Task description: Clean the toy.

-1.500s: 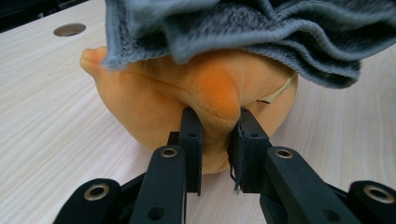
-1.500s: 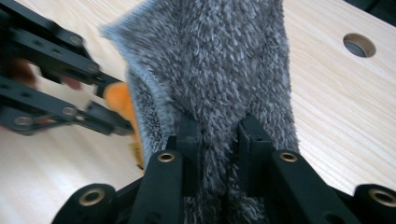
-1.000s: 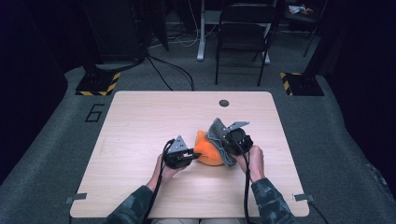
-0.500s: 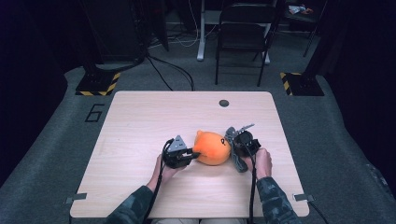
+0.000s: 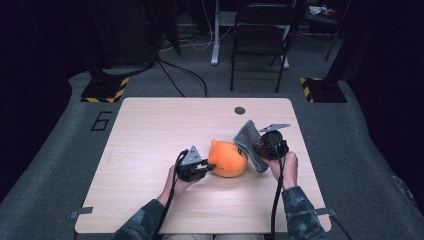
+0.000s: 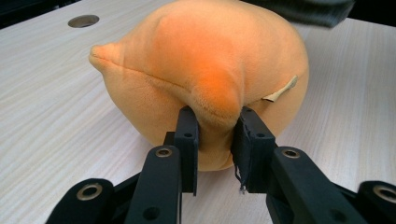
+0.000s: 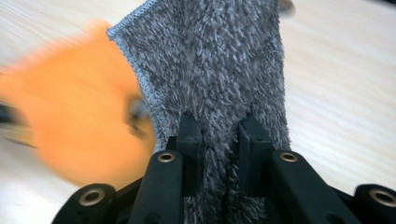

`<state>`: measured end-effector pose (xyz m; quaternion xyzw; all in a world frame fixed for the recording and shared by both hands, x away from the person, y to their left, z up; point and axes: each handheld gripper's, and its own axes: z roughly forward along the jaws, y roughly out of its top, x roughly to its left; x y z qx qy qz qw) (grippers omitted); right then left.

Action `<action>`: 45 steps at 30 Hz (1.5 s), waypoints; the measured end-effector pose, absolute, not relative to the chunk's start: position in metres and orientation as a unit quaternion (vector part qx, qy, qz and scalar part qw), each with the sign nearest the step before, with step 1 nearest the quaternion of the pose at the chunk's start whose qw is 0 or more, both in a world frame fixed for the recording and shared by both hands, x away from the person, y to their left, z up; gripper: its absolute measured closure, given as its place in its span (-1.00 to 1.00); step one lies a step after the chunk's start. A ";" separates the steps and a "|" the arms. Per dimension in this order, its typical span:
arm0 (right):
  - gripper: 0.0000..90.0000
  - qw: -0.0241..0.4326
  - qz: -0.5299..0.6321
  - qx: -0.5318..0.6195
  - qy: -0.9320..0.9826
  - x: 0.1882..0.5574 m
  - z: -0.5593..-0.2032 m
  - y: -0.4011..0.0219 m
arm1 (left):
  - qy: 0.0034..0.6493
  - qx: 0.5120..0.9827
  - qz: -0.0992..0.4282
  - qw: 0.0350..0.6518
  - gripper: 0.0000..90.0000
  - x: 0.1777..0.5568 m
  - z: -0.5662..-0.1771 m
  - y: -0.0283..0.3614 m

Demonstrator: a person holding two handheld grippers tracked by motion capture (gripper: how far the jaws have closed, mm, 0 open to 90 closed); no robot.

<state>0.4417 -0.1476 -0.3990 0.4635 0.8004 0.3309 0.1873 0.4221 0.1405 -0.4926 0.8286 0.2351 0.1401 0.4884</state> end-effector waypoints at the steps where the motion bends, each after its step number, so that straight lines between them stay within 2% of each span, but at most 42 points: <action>1: 0.64 0.184 0.347 0.454 0.799 0.439 -0.393 -0.144 | 0.235 0.828 0.143 0.488 0.61 0.421 -0.493 0.140; 7: 0.64 0.168 0.392 0.396 0.813 0.422 -0.383 -0.105 | 0.218 0.835 0.154 0.481 0.60 0.417 -0.490 0.135; 13: 0.63 0.174 0.354 0.384 0.835 0.424 -0.410 -0.078 | 0.209 0.842 0.163 0.470 0.59 0.414 -0.490 0.131; 26: 0.62 0.184 0.314 0.411 0.836 0.437 -0.423 -0.103 | 0.216 0.840 0.155 0.472 0.59 0.417 -0.491 0.134; 45: 0.62 0.164 0.254 0.487 0.819 0.460 -0.459 -0.145 | 0.225 0.838 0.152 0.472 0.59 0.418 -0.493 0.136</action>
